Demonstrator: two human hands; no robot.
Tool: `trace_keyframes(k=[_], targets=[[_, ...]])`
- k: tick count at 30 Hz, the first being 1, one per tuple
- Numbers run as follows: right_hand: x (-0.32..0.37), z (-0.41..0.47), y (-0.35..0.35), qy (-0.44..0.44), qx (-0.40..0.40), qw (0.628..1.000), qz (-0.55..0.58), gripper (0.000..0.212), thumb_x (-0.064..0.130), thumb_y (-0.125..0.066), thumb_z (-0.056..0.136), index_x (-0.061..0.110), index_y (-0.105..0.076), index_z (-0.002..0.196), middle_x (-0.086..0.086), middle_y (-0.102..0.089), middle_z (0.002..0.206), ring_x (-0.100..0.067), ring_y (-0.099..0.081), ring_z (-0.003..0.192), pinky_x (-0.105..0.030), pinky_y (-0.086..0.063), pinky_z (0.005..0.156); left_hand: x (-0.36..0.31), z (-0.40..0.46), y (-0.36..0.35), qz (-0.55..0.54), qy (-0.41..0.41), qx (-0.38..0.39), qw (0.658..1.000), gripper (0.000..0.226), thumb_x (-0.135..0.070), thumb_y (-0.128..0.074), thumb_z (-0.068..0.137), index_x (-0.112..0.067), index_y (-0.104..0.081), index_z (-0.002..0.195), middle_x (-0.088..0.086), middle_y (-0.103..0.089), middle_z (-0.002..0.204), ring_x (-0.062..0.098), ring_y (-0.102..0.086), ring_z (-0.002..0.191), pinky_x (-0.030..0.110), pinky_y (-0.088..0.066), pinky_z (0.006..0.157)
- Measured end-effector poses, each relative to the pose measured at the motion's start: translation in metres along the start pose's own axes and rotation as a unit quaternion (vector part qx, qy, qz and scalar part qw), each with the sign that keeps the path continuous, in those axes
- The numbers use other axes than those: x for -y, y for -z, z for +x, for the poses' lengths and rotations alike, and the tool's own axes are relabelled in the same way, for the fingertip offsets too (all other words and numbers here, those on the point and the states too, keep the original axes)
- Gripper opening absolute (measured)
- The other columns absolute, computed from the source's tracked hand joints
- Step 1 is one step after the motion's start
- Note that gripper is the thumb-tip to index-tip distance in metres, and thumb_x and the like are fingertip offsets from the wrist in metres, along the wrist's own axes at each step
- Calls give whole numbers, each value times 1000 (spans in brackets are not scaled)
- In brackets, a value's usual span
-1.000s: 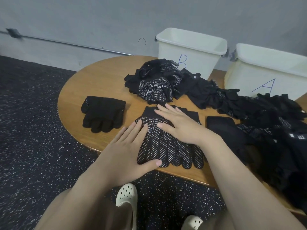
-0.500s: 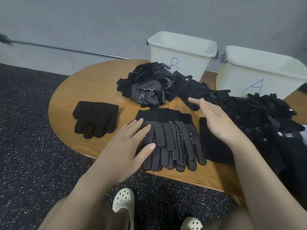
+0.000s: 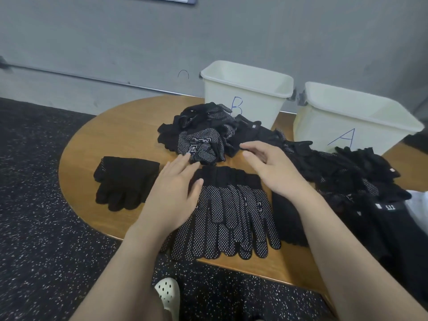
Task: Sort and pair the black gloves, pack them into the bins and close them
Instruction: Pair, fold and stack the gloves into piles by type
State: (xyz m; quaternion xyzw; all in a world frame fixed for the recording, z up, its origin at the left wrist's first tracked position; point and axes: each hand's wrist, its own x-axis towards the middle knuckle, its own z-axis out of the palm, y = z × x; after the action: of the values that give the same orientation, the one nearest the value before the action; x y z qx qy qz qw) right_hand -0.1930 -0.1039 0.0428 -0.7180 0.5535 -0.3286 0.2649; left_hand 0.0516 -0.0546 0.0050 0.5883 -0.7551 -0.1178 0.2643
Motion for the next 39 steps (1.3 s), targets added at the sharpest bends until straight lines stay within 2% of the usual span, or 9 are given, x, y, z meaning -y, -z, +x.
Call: trace_keyframes(k=[6,10,13,15,20,25,31,36,39], targets=[[20,33,-33,50,18,998,-44,29,24,-66,98,26,-69,127,18,-62,129,-8,-57,125,-34,-42,115,5,7,1,-25,52,-54,997,43,-24,-60,102,-11,-59,143,9,-41,161,26,-35,149,46,-25,127],[30,52,-52,104,6,990,-91,31,15,-66,98,19,-68,128,8,-64,134,2,-51,120,-19,-35,112,7,7,-7,-22,52,-32,998,45,-25,-61,102,-10,-59,144,9,-43,160,25,-36,149,49,-25,126],[33,68,-62,118,0,983,-143,39,16,-65,98,17,-63,137,4,-59,143,-9,-49,133,-16,-26,113,11,8,-10,-22,61,-24,998,46,-29,-57,103,-13,-56,147,7,-39,163,21,-31,152,45,-18,129],[34,77,-69,124,1,977,-172,42,19,-65,98,17,-60,140,3,-57,146,-13,-46,138,-16,-23,113,13,8,-11,-33,64,-24,997,46,-30,-56,104,-16,-55,148,5,-38,164,19,-30,152,42,-19,129],[39,93,-91,166,20,963,-211,41,32,-70,95,18,-66,132,5,-64,135,-18,-51,127,-41,-39,110,20,10,-11,-46,59,-18,997,50,-34,-54,104,-18,-50,152,1,-33,166,15,-29,152,37,-24,127],[44,106,-109,187,7,944,-271,46,53,-67,92,25,-69,128,10,-65,128,-17,-49,120,-34,-28,95,25,13,-11,-52,53,-32,997,49,-30,-55,104,-18,-50,151,-2,-42,159,11,-35,146,25,-23,121],[55,120,-122,175,14,930,-323,61,78,-63,78,33,-73,117,12,-66,115,-17,-49,114,-38,-31,96,33,11,-8,-52,45,-41,997,39,-26,-58,101,-18,-60,140,-6,-54,146,7,-46,134,17,-28,111],[60,122,-126,169,-11,929,-330,28,50,-62,93,31,-76,109,10,-68,110,-20,-49,113,-39,-28,93,39,8,-7,-45,49,-33,997,43,-29,-55,103,-16,-56,144,-3,-49,152,9,-41,141,21,-29,116],[67,120,-116,140,-41,956,-254,21,39,-58,98,29,-72,85,10,-67,95,-23,-52,106,-37,-29,92,39,8,-7,-47,49,-35,997,44,-30,-55,104,-17,-55,146,-4,-49,151,9,-43,139,20,-31,114]])
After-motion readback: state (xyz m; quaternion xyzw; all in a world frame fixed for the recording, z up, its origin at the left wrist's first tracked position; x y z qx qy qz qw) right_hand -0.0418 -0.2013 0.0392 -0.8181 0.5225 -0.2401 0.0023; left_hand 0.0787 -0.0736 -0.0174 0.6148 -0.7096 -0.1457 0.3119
